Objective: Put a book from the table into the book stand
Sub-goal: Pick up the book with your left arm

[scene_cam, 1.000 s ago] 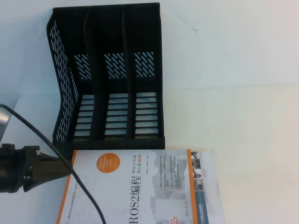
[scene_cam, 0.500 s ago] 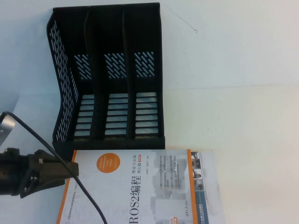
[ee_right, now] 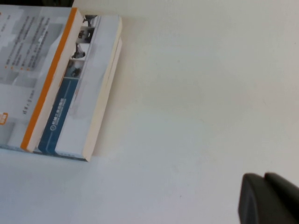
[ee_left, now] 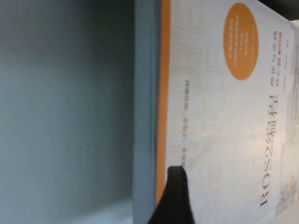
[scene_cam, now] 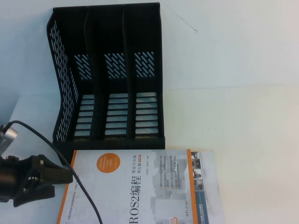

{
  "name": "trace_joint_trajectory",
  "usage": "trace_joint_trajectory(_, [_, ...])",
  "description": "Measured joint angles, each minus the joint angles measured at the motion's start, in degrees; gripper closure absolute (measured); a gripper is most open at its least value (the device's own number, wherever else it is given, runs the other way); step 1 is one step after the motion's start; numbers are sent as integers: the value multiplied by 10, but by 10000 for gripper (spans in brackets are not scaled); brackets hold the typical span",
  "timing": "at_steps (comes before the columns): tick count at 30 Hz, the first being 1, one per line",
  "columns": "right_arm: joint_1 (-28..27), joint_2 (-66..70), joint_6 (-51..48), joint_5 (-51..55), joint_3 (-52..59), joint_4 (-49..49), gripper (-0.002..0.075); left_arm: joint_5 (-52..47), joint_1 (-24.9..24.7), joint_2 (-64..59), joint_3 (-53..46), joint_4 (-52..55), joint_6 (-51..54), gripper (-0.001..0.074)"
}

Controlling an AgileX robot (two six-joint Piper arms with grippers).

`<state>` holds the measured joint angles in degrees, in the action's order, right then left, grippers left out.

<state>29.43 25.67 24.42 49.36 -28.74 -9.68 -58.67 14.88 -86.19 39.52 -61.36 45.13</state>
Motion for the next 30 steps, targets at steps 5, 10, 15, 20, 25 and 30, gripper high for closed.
trace_joint_trajectory(5, [0, 0, 0, -1, 0, 0, 723, -14, 3, -67, 25, -5, 5, 187])
trace_joint_trajectory(10, [0, 0, 0, -1, 0, 1, 725, -15, 3, -124, 31, -13, 23, 190])
trace_joint_trajectory(15, [0, 0, -1, -4, 0, 6, 725, -34, 3, -170, 31, -49, 56, 191])
trace_joint_trajectory(20, [0, 0, -2, -10, 0, 7, 726, -53, 3, -201, 33, -81, 73, 191])
trace_joint_trajectory(25, [0, 0, -2, -19, 0, 7, 726, -54, 3, -221, 35, -93, 79, 191])
trace_joint_trajectory(30, [0, 0, -2, -19, 0, 12, 726, -66, 3, -225, 35, -101, 89, 195])
